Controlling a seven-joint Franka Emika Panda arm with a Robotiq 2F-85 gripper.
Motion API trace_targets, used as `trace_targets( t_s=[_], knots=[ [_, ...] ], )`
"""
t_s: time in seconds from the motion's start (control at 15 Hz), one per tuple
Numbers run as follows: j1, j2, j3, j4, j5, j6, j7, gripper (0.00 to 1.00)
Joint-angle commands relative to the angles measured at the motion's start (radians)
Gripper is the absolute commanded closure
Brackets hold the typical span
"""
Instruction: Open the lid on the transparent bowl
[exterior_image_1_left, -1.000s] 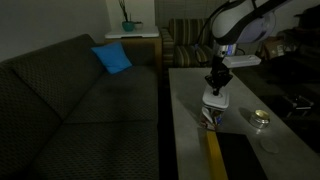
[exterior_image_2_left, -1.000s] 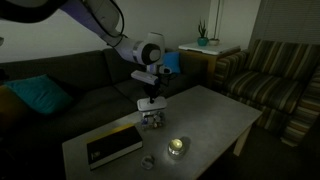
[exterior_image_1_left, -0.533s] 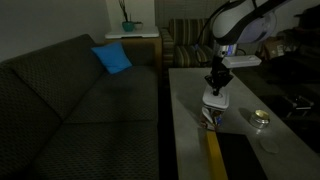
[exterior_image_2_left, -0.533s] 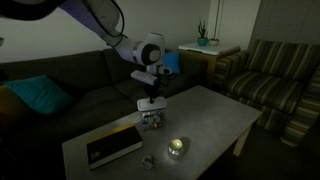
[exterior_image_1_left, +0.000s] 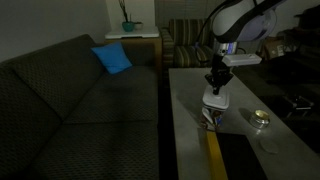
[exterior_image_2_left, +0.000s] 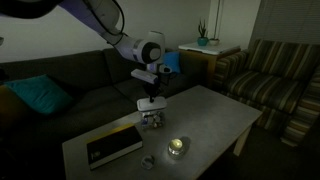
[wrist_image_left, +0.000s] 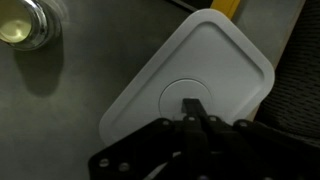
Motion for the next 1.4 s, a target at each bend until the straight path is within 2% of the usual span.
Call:
trace_targets(
  t_s=[0.0,0.13,0.73,1.33],
  knots=[
    [-0.007,-0.052,0.0,-0.051,-0.007,-0.017,-0.025,0.71],
    [-0.007,-0.059,0.001,-0.053,-0.006,-0.017,-0.029,0.63],
    [-0.008,-0.051,0.002,-0.054,-0.006,-0.013,-0.047,0.0],
    [-0.013,-0.016,0.008,-0.04,0.0,-0.023,-0.065,0.0]
  ],
)
